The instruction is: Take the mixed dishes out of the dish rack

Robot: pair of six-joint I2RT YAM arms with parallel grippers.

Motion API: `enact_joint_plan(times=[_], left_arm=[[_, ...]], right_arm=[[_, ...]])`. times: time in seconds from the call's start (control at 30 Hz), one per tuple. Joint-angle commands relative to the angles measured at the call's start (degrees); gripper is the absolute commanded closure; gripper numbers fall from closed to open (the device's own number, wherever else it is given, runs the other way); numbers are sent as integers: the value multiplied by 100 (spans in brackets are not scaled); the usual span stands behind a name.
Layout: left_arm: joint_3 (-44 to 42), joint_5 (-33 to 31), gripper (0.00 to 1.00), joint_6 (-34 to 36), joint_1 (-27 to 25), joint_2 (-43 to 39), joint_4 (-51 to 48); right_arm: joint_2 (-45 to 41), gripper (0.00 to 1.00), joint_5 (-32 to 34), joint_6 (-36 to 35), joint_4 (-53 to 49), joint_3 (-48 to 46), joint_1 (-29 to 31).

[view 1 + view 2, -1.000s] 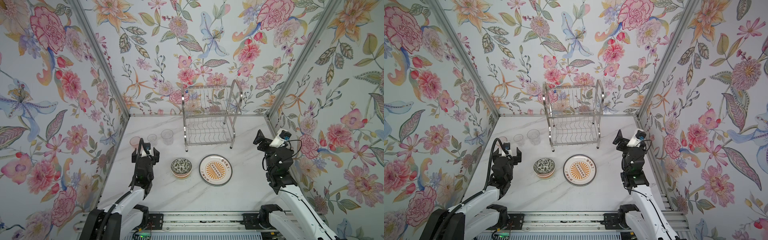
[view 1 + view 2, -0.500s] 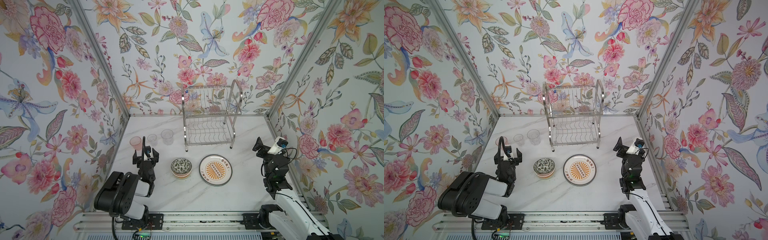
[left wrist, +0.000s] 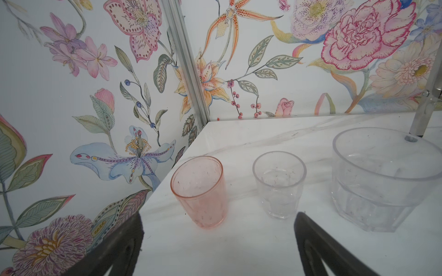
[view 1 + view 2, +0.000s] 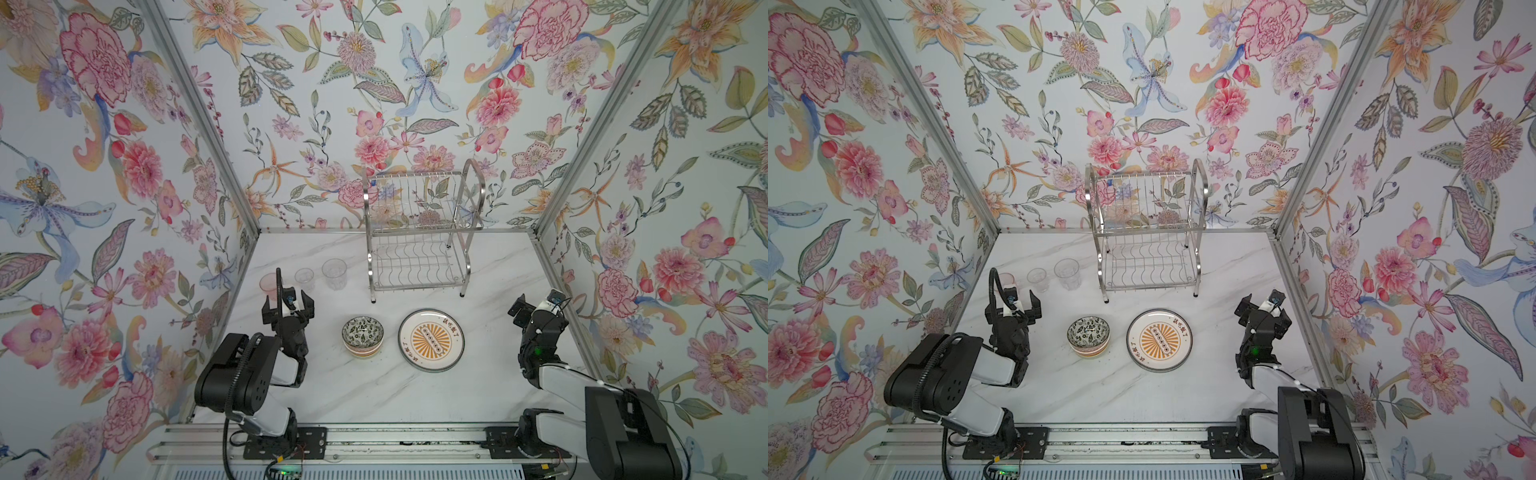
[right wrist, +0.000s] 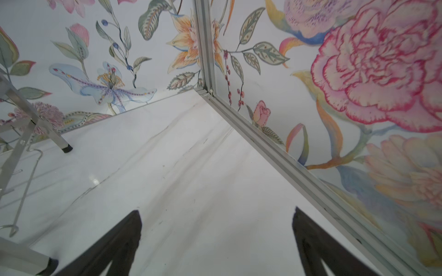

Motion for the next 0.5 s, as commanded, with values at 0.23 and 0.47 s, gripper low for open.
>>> enact_joint_plan(times=[0.23,0.47], left_arm=[[44,72,1,-94,58,-5,110],[46,72,1,-94,57,-9,119]], right_arm=[[1283,1,-1425,-1187,824,552,338],[1517,1,-1642,-1247,1516,283,315]])
